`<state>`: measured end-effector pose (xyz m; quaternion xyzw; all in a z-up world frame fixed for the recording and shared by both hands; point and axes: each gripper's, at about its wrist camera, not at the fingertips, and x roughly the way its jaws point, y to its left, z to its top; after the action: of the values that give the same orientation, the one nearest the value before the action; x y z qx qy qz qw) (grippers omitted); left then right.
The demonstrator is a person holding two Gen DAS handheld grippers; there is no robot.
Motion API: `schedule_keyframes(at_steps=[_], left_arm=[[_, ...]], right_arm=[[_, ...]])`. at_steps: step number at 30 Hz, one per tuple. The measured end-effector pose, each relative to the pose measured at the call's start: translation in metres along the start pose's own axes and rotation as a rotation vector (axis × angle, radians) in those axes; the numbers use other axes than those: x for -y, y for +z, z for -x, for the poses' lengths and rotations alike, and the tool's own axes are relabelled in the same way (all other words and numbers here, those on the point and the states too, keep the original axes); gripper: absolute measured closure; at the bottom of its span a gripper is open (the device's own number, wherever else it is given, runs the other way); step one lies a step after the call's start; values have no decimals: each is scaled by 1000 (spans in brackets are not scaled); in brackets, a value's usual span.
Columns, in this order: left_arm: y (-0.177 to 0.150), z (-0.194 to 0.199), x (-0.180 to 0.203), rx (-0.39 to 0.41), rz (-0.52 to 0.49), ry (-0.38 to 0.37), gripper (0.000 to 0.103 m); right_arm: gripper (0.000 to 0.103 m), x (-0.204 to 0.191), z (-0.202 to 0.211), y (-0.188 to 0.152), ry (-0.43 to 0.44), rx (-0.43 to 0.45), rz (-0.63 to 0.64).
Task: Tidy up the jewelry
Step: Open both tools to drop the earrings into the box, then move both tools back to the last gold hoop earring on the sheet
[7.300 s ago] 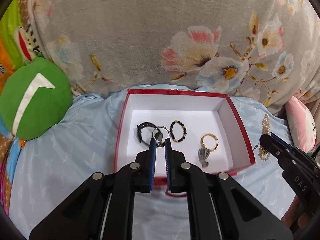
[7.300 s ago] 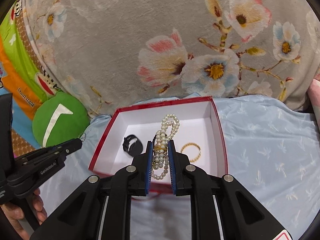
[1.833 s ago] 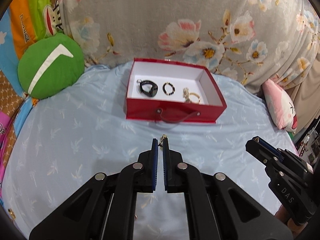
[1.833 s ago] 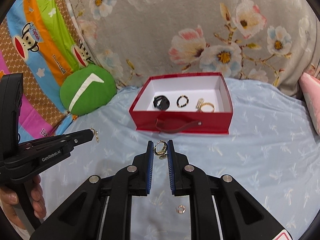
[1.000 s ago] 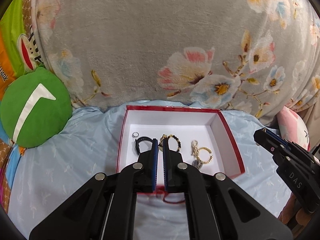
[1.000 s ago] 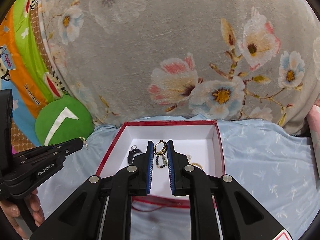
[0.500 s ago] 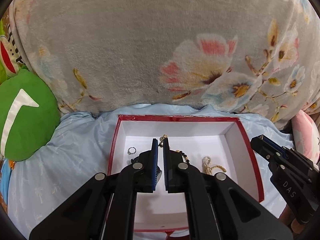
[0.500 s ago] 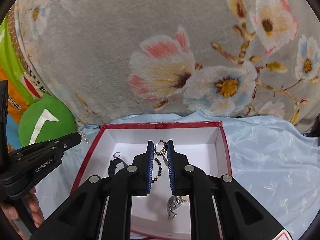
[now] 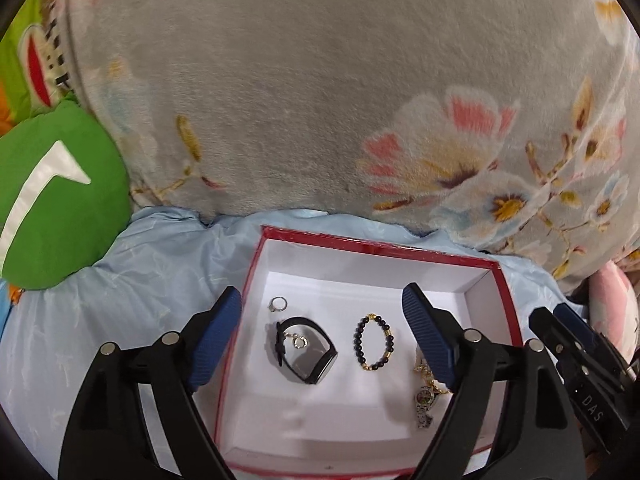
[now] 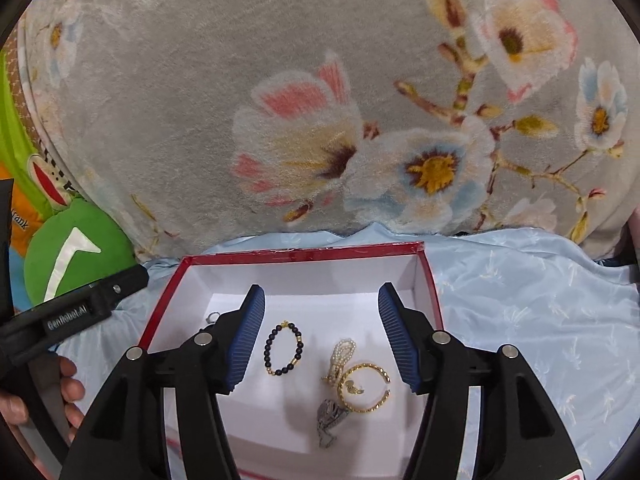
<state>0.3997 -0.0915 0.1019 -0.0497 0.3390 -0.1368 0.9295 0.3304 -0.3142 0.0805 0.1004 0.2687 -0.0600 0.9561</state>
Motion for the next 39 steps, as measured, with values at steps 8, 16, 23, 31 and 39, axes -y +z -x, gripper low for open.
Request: schedule_keyframes(at_steps=[8,16,23,31,39], left_arm=[[-36,86,-32,23,-18,54,14],[-123,153,-69,-54,-12,89,12],[-221,165,-96,-221,-7,136,12],[-304,155,-91,-384,-20,150,13],[-337,150,-85,-423,-34,185,16]], right_arm=[[39,-11,85,-43,14,12,50],[39,-21,150,-145,5,-109,103],[39,-16,167,-228,-24,-253,78],[41,-15,161,-283,-26,-366,21],[53,-33,147,-301,-17,-404,49]])
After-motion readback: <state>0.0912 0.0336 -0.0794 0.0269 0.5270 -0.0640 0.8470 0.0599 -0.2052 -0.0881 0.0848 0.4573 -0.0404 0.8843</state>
